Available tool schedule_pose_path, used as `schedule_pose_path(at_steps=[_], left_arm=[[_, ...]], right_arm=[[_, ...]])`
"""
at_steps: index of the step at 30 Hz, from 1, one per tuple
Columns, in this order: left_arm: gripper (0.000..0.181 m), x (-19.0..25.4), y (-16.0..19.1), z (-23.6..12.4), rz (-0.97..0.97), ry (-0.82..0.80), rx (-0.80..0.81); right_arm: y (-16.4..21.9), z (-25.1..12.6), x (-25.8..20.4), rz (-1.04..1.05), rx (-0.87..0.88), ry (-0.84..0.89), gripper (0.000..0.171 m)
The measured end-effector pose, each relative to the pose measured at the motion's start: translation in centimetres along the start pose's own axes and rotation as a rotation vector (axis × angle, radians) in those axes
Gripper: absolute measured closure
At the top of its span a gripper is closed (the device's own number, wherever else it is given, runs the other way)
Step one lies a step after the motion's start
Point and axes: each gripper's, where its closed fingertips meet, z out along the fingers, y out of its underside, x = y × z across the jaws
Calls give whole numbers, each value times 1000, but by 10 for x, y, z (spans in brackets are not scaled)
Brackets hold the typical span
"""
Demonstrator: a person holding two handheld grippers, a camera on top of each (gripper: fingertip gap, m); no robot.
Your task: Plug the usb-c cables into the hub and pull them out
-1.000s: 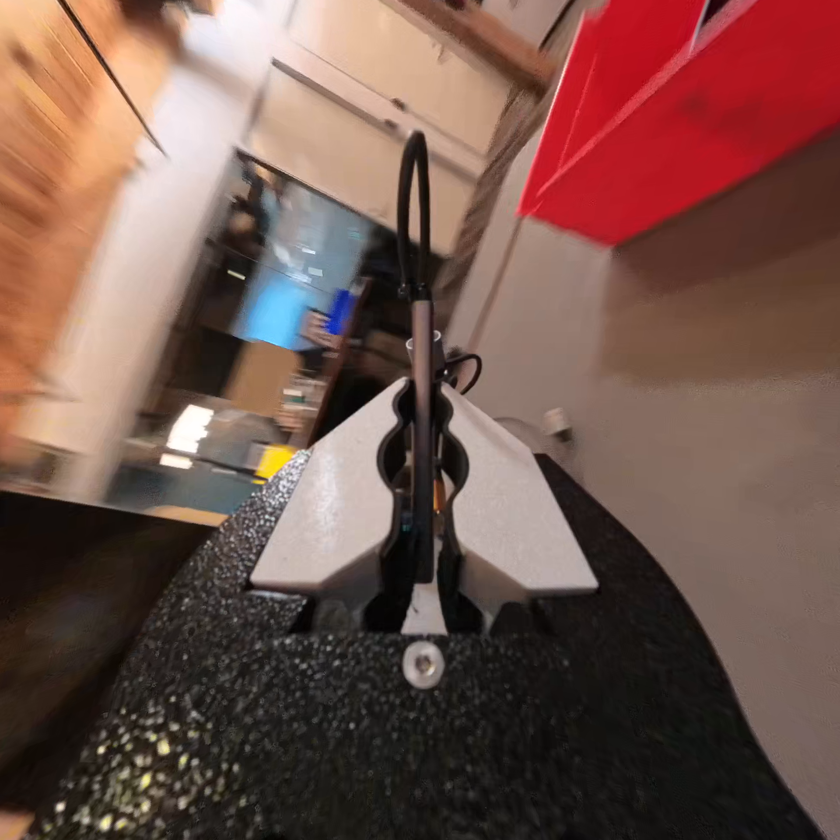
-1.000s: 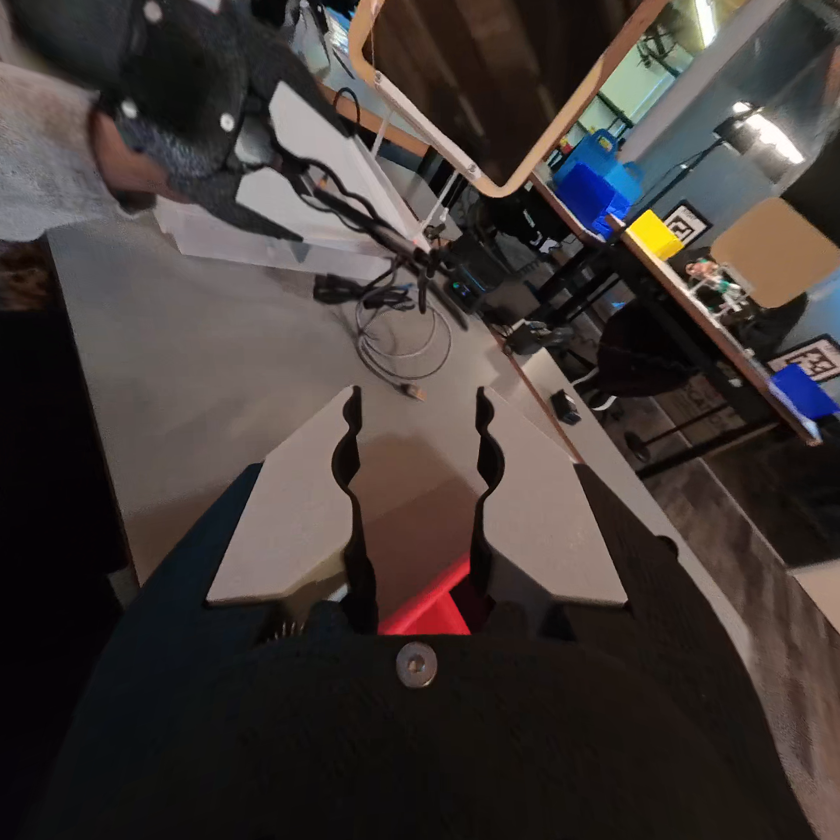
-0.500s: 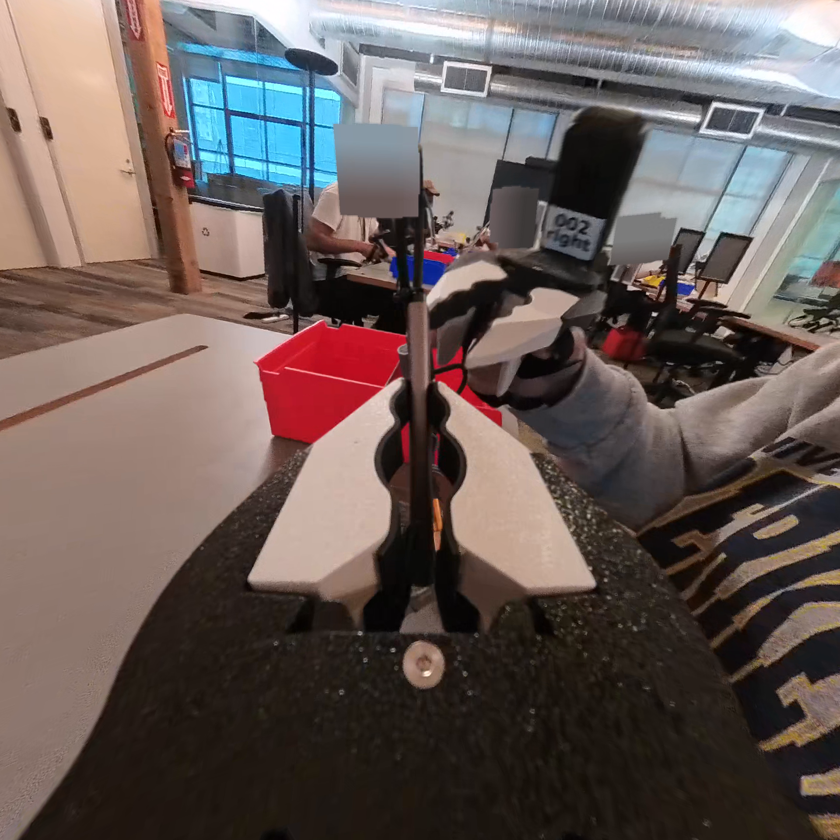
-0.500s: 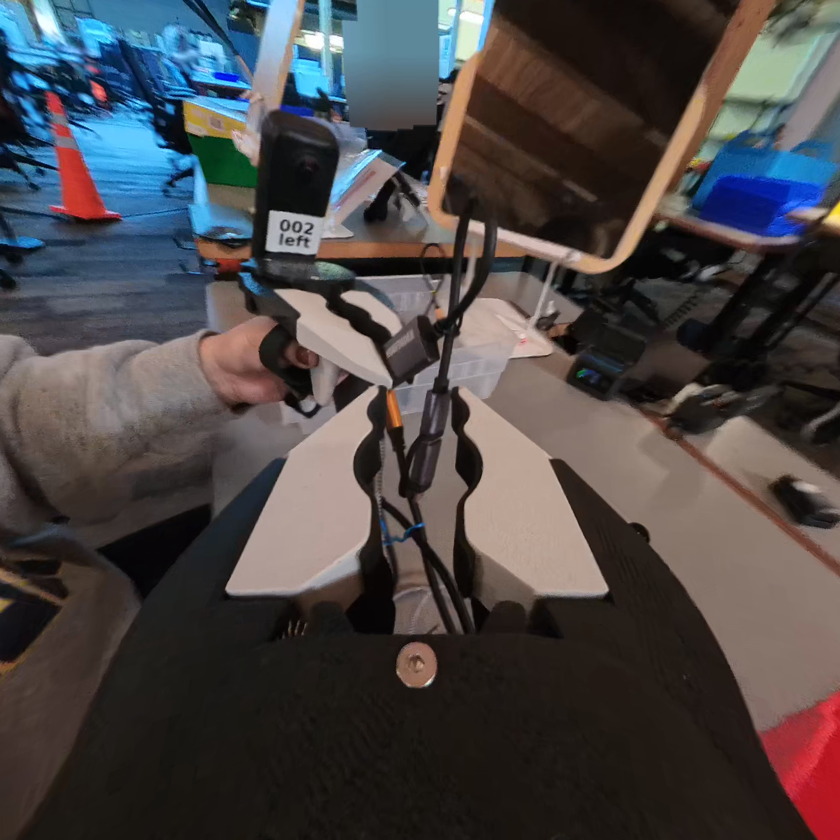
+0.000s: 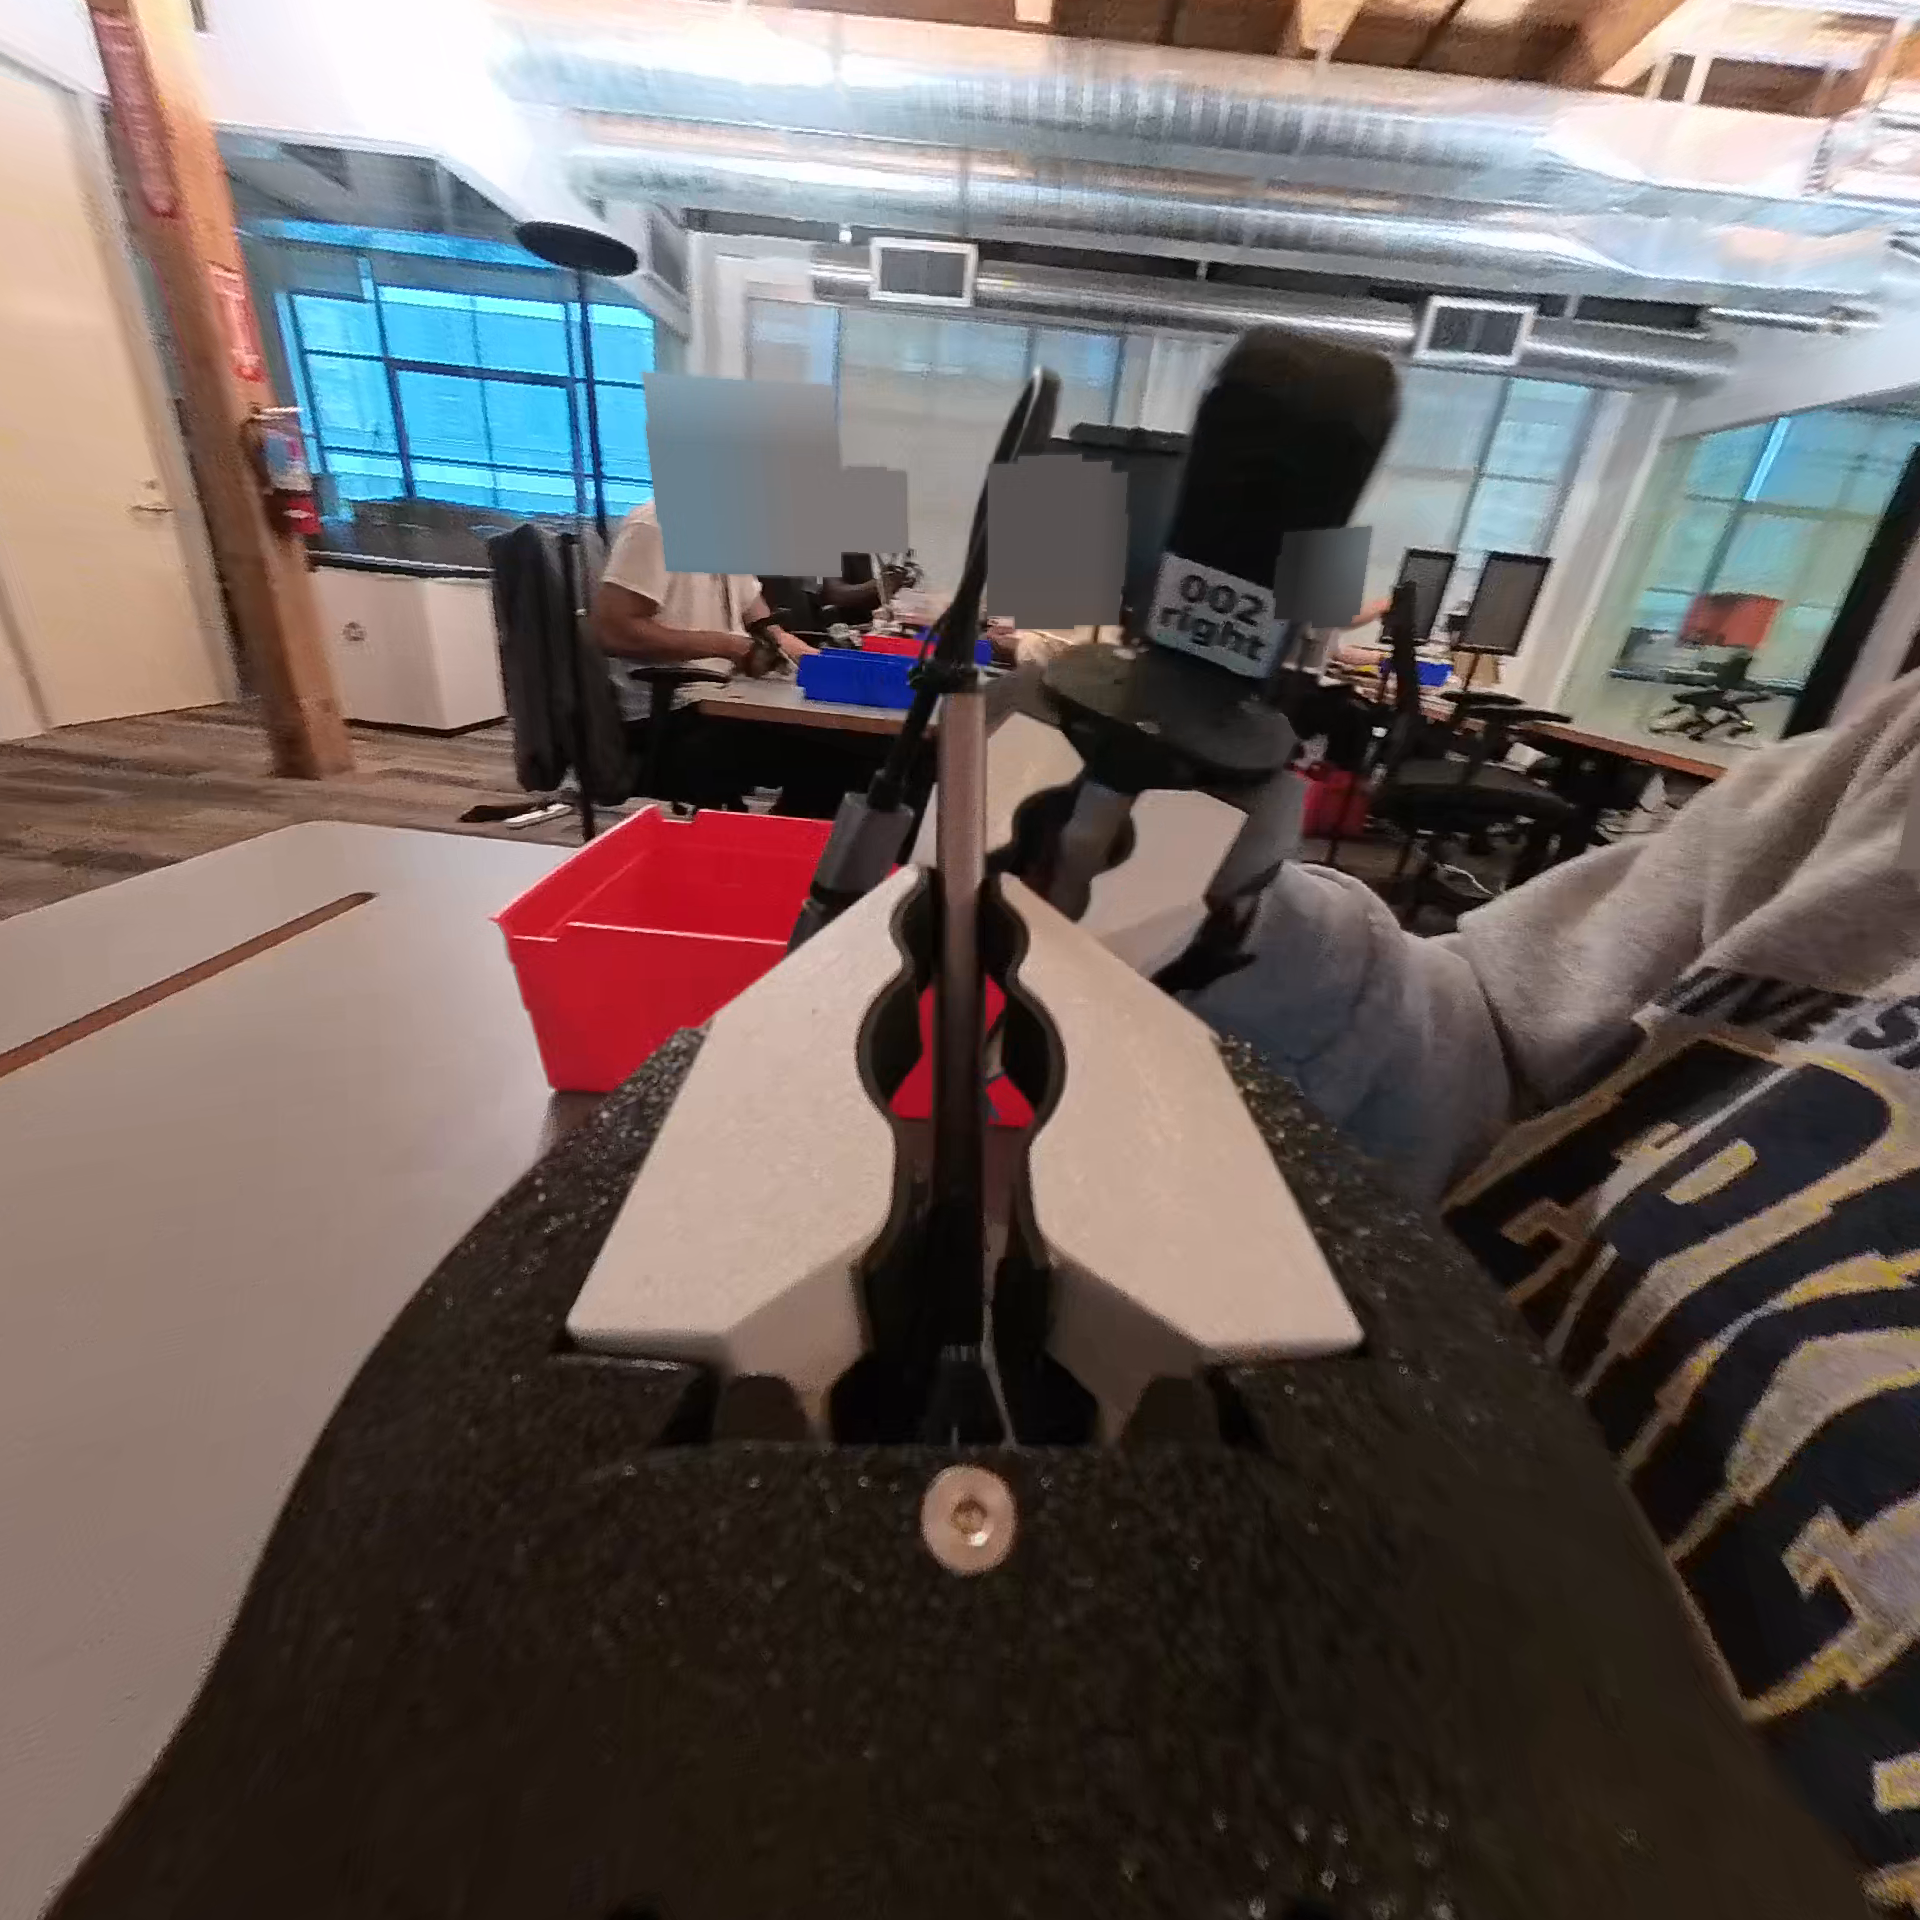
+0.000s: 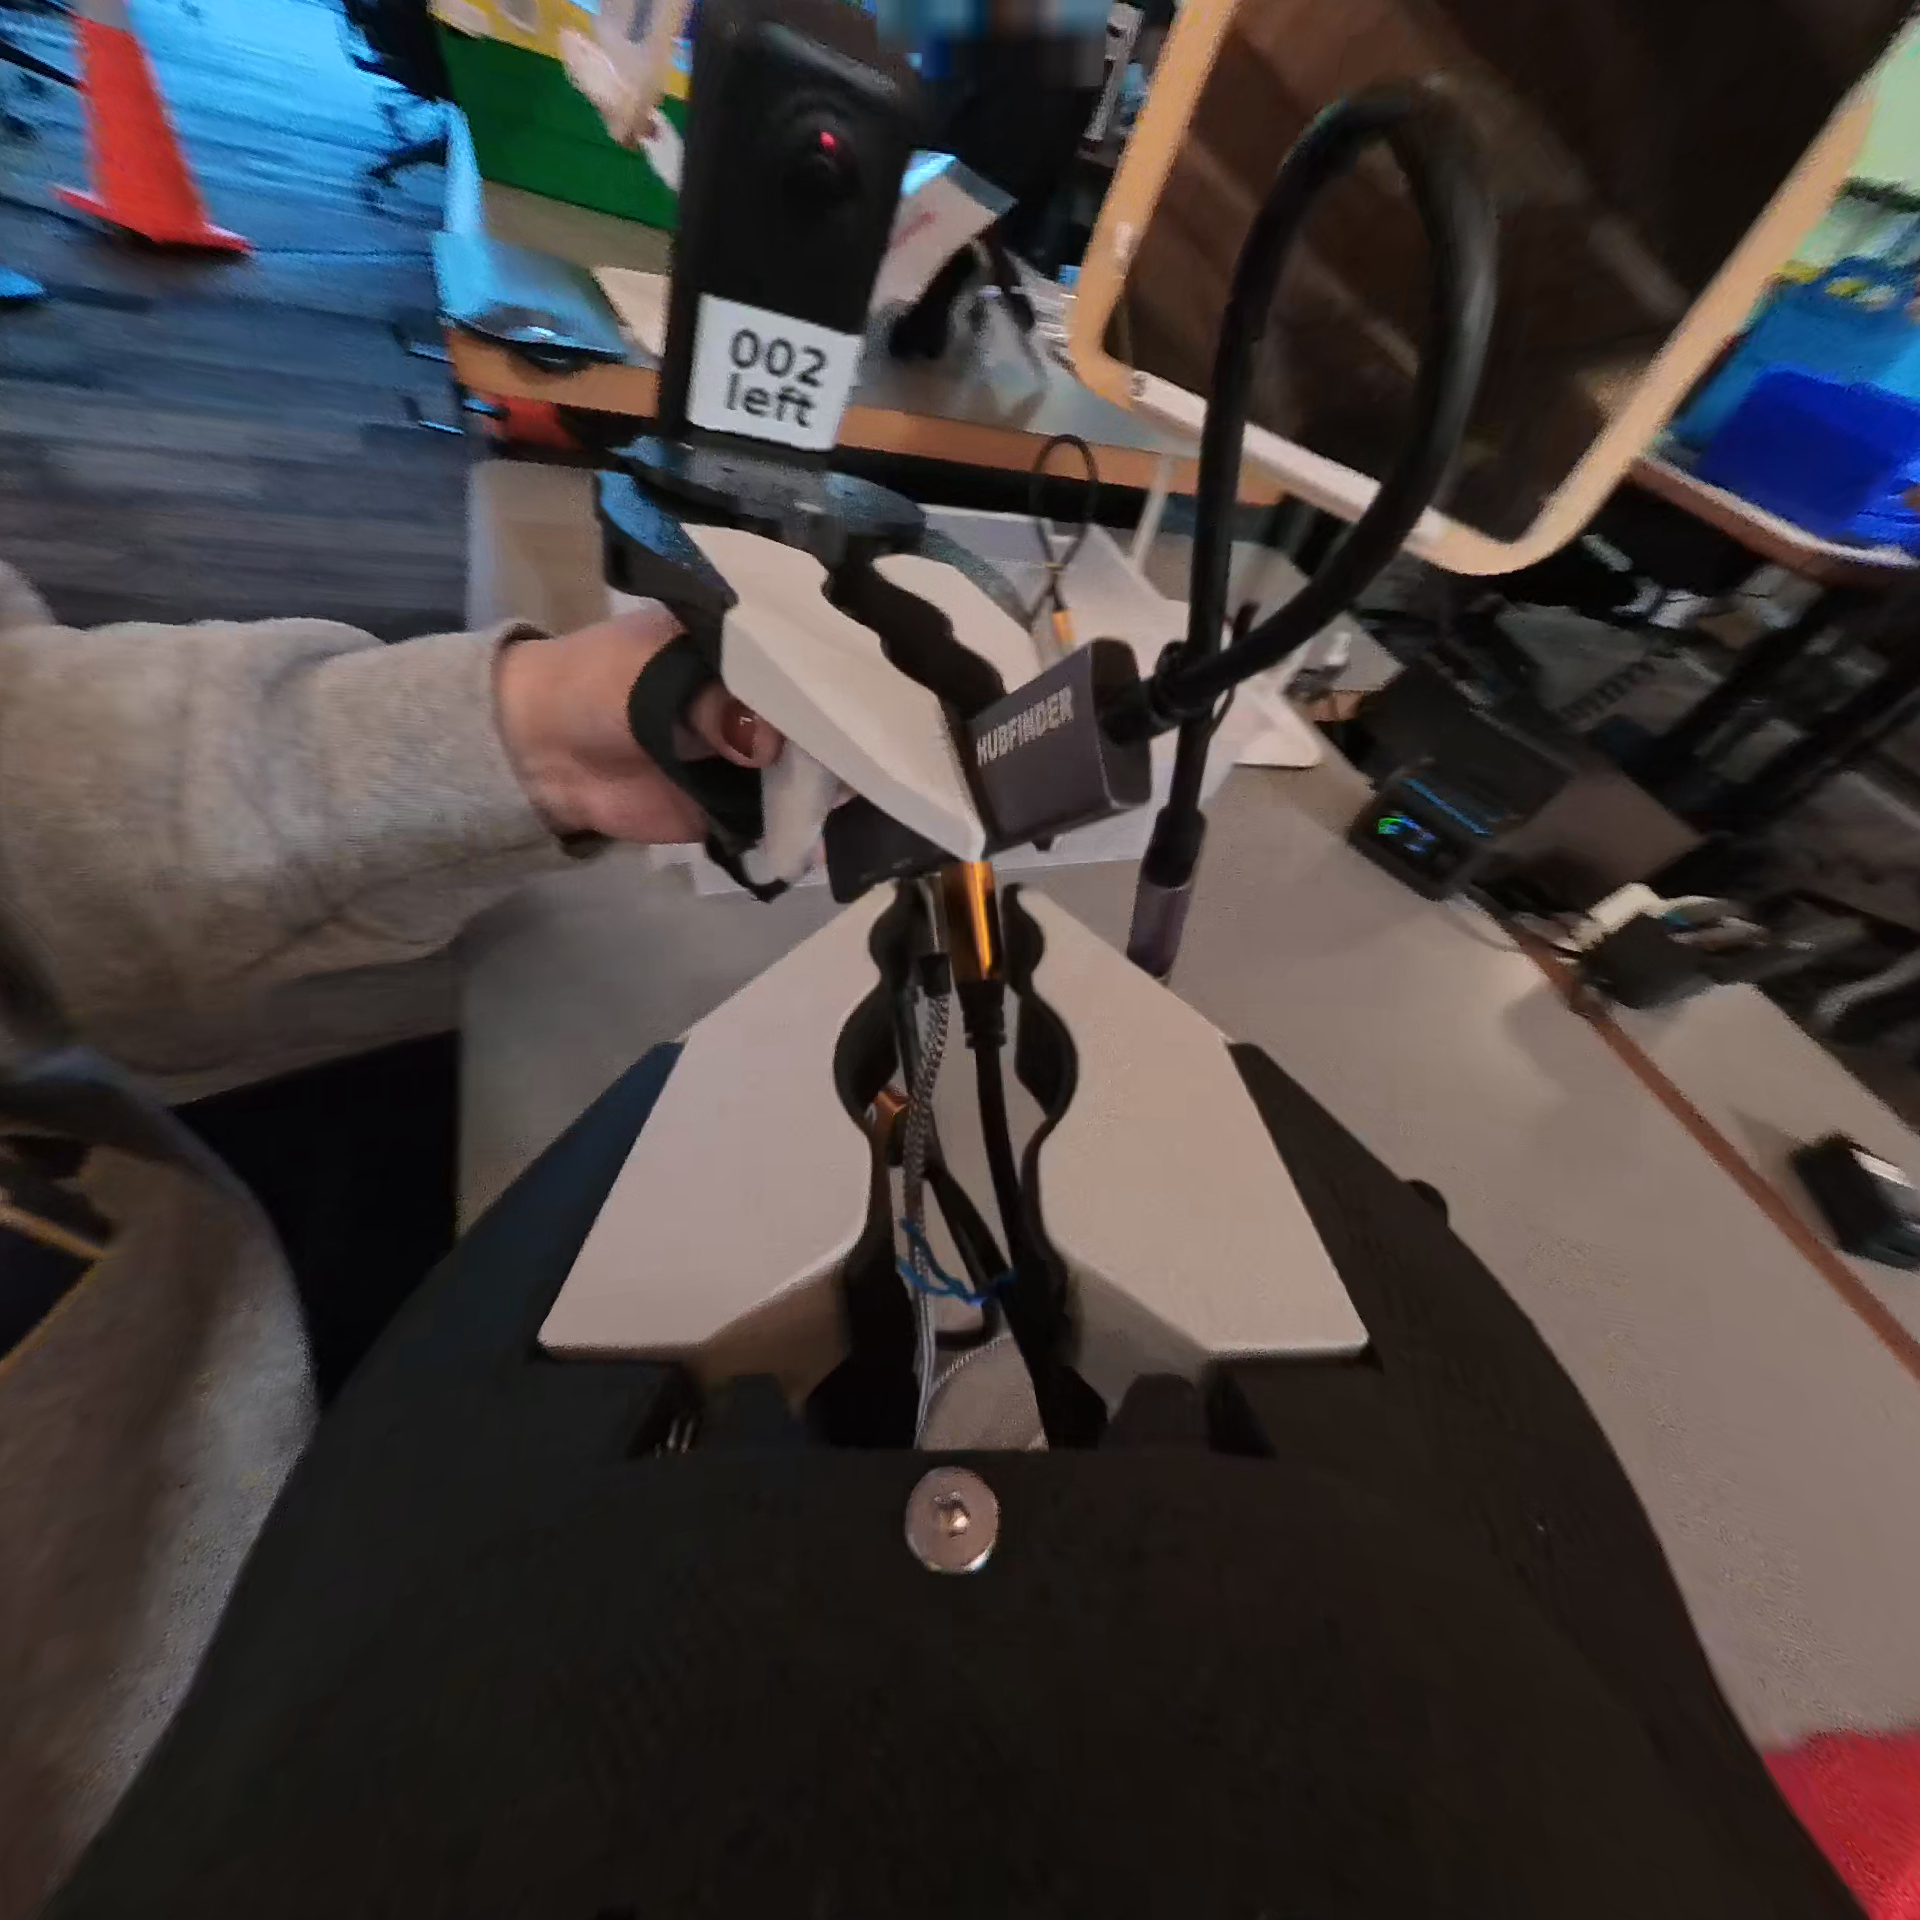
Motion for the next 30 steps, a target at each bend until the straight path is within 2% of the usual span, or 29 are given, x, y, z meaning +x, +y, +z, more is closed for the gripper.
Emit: schedule_pose_path(at_steps=[3,7,11,15,19,25,30], left_arm=[[174,7,4,-1,23,44,-35],[168,6,24,-5,151,-14,-250],[174,10,35,-10,240,-25,-415],[175,27,33,-12,275,17,-420],[174,39,36,-14,283,76,-373],[174,46,41,-13,285,119,-356],[174,45,42,-13,312,105,-362]], right_arm=[[1,-3,-7,23,7,-91,166],[14,-5,-9,-63,-84,-112,166],[19,-4,-13,-169,-154,-130,166],[13,-11,-30,-140,-82,-226,166],[14,-16,-41,-163,-82,-264,167],[17,-22,-48,-192,-104,-280,166],[23,-27,-39,-232,-153,-226,167]])
